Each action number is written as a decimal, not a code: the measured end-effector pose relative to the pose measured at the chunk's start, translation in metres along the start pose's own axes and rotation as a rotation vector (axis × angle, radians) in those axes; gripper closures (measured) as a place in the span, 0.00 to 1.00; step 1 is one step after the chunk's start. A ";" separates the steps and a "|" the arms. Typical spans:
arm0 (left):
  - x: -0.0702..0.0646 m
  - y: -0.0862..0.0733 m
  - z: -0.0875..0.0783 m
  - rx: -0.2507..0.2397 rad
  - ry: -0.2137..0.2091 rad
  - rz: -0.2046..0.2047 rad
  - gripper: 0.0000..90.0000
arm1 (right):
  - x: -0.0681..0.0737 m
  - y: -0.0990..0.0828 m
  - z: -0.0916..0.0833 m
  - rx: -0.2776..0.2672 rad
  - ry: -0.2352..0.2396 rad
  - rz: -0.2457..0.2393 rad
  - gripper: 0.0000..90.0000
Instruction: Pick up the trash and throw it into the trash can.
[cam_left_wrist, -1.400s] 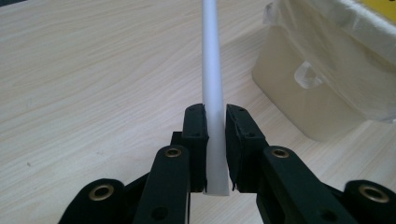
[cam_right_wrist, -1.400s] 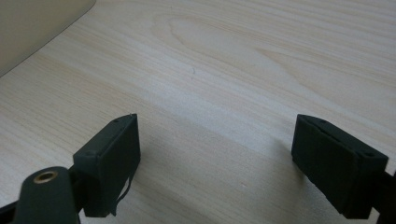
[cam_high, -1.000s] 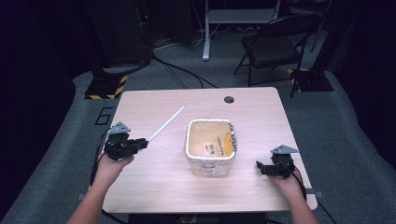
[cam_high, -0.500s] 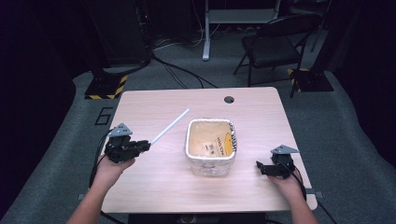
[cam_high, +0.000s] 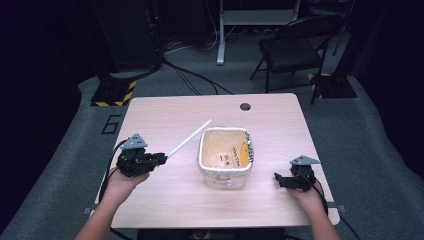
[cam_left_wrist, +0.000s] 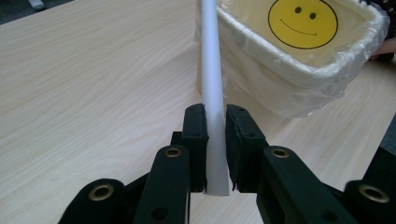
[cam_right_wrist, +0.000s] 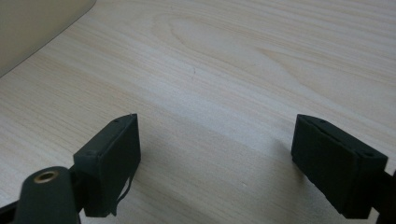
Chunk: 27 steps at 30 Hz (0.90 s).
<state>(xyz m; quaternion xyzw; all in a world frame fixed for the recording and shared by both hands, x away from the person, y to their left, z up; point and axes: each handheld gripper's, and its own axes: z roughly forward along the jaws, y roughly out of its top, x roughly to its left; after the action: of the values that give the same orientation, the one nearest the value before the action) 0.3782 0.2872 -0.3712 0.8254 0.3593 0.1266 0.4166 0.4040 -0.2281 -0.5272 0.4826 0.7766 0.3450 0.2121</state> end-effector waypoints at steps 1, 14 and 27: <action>-0.001 0.001 0.000 -0.002 -0.004 0.000 0.87 | 0.000 0.000 0.000 0.000 0.000 0.000 0.17; -0.017 0.009 0.005 0.007 -0.053 0.042 0.87 | 0.000 0.000 0.000 -0.002 -0.001 -0.003 0.17; -0.026 0.015 0.015 0.024 -0.077 0.070 0.87 | 0.000 0.000 0.000 0.000 0.000 -0.003 0.17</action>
<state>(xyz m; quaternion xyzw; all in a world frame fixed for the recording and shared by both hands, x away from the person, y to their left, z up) 0.3744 0.2542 -0.3667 0.8466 0.3156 0.1050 0.4154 0.4038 -0.2281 -0.5272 0.4816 0.7772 0.3446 0.2128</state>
